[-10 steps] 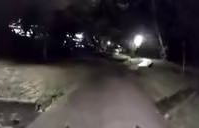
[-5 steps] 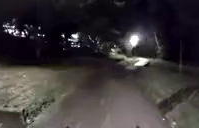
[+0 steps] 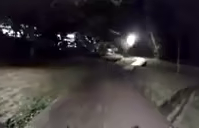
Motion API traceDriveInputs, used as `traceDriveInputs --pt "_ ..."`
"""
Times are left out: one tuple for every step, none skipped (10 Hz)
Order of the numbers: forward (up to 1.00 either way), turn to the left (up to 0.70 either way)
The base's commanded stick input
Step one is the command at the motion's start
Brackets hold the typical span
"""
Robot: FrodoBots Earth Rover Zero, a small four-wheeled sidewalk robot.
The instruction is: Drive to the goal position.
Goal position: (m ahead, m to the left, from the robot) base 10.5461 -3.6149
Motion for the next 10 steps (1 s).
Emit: traceDriveInputs --pt "0.45 -0.25" --pt "0.45 -0.18" --pt "0.45 -0.07" --pt "0.45 0.00" --pt "0.45 0.00" --pt "0.45 0.00" --pt "0.45 0.00" --pt "0.45 0.00" --pt "0.45 0.00" --pt "0.45 0.00"
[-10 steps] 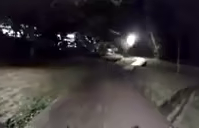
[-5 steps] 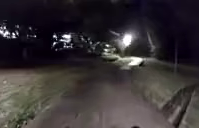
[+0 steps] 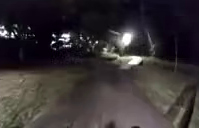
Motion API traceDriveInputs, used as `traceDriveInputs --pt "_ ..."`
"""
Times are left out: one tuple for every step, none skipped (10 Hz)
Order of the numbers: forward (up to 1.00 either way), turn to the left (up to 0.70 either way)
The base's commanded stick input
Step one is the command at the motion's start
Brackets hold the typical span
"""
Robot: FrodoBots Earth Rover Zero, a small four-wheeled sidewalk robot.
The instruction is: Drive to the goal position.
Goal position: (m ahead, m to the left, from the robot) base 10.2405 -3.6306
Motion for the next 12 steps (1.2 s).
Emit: traceDriveInputs --pt "0.45 0.00" --pt "0.45 0.00" --pt "0.45 -0.01" --pt "0.45 -0.07" --pt "0.45 -0.23" --pt "0.45 -0.27" --pt "0.45 -0.27" --pt "0.45 -0.27" --pt "0.45 -0.27" --pt "0.45 -0.27" --pt "0.45 -0.27" --pt "0.45 -0.27"
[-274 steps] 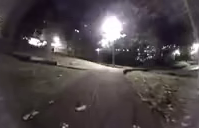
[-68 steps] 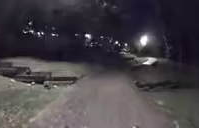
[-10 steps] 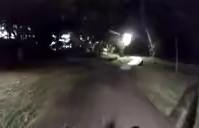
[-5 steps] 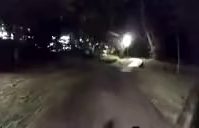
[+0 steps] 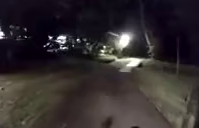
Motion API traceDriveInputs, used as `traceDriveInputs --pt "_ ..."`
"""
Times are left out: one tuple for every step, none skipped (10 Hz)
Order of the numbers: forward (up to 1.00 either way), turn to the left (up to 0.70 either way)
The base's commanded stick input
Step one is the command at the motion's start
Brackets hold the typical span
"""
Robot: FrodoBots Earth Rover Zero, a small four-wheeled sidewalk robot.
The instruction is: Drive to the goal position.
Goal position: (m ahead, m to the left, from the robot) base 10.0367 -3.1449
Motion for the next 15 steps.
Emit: traceDriveInputs --pt "0.45 -0.27" --pt "0.45 -0.27" --pt "0.45 -0.27" --pt "0.45 -0.27" --pt "0.45 -0.27" --pt "0.45 -0.27" --pt "0.45 -0.27" --pt "0.45 -0.27" --pt "0.45 -0.27" --pt "0.45 -0.27" --pt "0.45 -0.27" --pt "0.45 -0.27" --pt "0.45 -0.27" --pt "0.45 -0.26" --pt "0.45 -0.15"
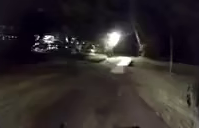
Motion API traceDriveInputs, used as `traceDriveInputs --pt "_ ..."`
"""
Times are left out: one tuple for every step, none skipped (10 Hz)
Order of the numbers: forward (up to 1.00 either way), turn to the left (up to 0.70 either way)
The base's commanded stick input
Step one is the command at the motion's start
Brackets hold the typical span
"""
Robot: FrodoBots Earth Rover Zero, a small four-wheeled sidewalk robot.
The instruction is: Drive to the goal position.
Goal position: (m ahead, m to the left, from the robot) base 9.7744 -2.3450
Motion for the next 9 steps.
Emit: traceDriveInputs --pt "0.45 0.00" --pt "0.45 0.00" --pt "0.45 0.00" --pt "0.45 0.00" --pt "0.45 0.00" --pt "0.45 0.00" --pt "0.45 0.00" --pt "0.45 0.00" --pt "0.45 0.00"
